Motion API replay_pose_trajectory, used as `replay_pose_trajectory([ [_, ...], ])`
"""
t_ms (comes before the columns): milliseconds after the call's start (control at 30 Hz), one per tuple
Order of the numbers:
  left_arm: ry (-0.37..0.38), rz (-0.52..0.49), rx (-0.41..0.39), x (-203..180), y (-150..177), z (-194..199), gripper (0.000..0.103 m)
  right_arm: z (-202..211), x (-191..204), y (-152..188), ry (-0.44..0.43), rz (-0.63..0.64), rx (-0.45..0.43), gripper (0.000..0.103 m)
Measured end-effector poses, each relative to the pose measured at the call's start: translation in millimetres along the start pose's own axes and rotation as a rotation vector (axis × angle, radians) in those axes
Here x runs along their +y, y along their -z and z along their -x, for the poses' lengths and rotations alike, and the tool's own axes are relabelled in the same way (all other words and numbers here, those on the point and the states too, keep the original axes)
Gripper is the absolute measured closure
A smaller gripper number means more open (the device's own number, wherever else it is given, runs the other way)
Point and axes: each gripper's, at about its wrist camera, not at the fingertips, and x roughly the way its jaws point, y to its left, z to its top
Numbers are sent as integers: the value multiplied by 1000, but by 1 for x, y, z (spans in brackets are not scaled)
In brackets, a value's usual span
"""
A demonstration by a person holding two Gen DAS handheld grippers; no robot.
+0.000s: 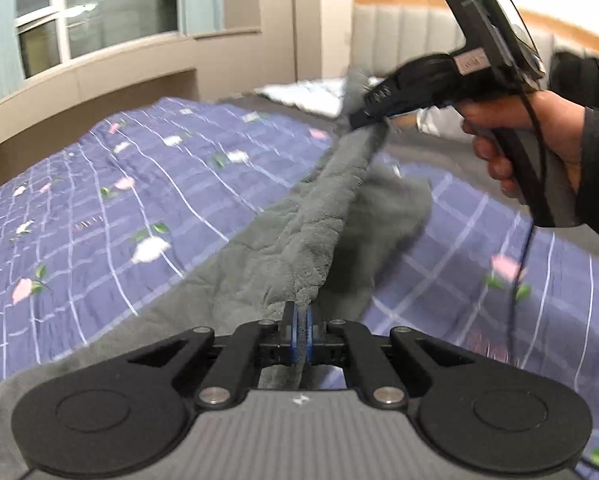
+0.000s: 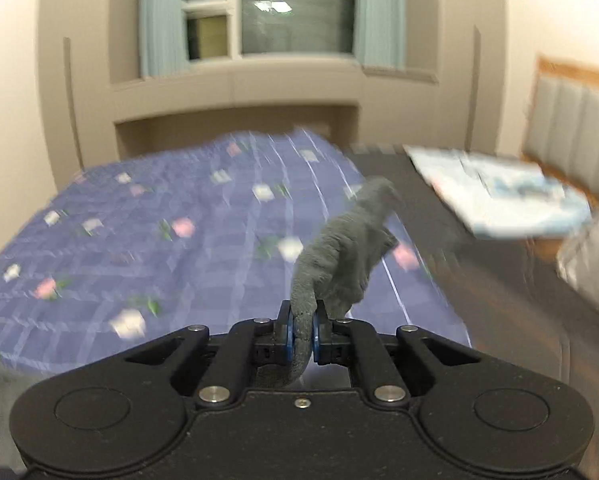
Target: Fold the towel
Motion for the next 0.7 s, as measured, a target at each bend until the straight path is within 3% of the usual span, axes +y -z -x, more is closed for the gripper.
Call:
replay_pose_trajectory([
  [200, -17, -81, 40, -22, 16, -15, 100, -3, -32, 62, -16, -94, 59, 92],
  [300, -19, -78, 42, -21, 16, -15, 100, -2, -42, 70, -66, -160, 58, 79],
  [367, -22, -76, 44, -20, 14, -16, 100, -6, -52, 68, -91, -217, 65, 56],
  [467, -25, -77, 44, -22, 13, -13, 100, -10, -67, 65, -100, -310, 64, 43],
  [567, -41, -71, 37, -20, 12, -12, 100, -15, -86, 61, -73, -420, 73, 45],
  [600, -50, -68, 32, -19, 12, -11, 100, -19, -90, 59, -54, -441, 79, 51],
  [633, -64, -64, 24, -18, 10, -9, 100, -22, -92, 55, -27, -449, 87, 78],
  [667, -75, -59, 14, -17, 9, -7, 100, -23, -94, 50, -11, -446, 84, 90],
  [700, -89, -56, 2, -16, 7, -5, 100, -23, -94, 44, -18, -439, 68, 90],
])
